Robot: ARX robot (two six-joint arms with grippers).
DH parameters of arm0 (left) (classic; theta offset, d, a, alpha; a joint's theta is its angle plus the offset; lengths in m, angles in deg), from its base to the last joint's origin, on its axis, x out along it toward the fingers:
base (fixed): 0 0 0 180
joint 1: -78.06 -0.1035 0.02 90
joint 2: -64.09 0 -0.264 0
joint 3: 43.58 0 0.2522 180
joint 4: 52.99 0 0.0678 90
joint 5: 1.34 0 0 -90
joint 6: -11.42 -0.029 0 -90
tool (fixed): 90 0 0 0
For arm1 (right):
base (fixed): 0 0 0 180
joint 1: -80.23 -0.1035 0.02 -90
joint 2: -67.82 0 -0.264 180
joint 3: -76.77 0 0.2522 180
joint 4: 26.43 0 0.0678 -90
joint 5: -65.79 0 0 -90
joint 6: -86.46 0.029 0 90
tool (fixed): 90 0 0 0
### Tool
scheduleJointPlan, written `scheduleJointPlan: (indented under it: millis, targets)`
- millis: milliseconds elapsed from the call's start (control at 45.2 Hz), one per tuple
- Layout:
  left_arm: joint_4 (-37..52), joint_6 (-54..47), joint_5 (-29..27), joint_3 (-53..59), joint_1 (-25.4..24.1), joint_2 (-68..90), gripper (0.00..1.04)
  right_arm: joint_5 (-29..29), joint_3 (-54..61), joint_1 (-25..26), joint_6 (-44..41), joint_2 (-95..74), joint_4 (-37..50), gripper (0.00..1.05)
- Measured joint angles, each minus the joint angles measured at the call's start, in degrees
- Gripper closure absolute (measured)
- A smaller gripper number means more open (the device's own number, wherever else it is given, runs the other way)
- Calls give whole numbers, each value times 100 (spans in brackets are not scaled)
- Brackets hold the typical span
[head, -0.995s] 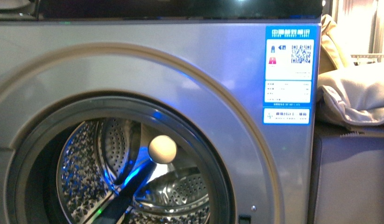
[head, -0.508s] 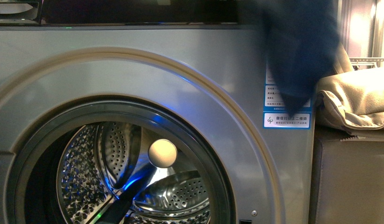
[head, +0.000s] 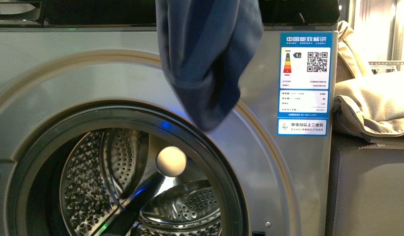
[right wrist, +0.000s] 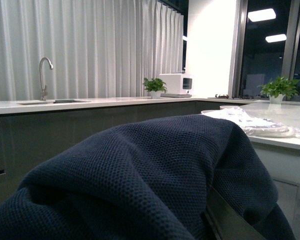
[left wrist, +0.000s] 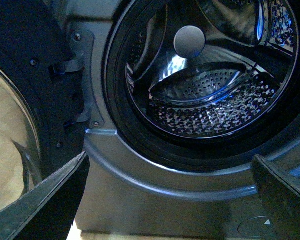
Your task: Put clothes into washing machine
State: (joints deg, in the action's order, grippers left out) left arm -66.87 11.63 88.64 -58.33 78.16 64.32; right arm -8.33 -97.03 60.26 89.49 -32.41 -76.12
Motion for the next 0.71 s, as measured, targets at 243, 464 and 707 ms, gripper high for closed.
scheduleJointPlan:
  millis: [243,464,707]
  targets:
    - [0,0,0,0,0,0,7,-90,-352,-149,-131,-105,-184,94]
    - [0,0,0,0,0,0,7,-122,-422,-199,-155,-203,-260,94]
    - [0,0,0,0,0,0,7,-184,-492,-260,-208,-245,-284,94]
